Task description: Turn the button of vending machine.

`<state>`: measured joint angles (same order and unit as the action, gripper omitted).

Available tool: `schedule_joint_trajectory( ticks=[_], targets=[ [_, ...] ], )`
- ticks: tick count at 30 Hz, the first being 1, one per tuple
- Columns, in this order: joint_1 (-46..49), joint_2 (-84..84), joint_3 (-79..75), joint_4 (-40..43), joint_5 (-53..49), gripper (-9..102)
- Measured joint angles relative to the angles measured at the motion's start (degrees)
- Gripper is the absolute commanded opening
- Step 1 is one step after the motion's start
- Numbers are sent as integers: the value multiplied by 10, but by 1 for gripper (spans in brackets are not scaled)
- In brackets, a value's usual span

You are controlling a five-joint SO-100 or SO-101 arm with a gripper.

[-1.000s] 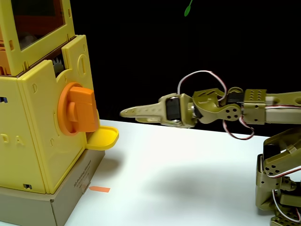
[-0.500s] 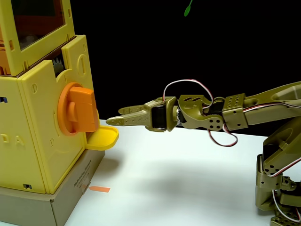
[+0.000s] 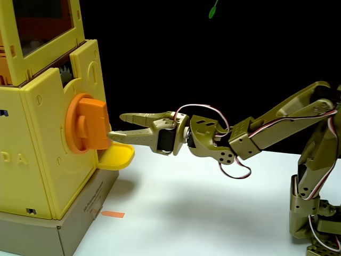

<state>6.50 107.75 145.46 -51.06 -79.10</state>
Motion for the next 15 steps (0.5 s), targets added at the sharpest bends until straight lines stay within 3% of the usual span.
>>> schedule_joint_trajectory(
  ticks=[15],
  targets=[
    [0,-77,-90,26,-27,36]
  ],
)
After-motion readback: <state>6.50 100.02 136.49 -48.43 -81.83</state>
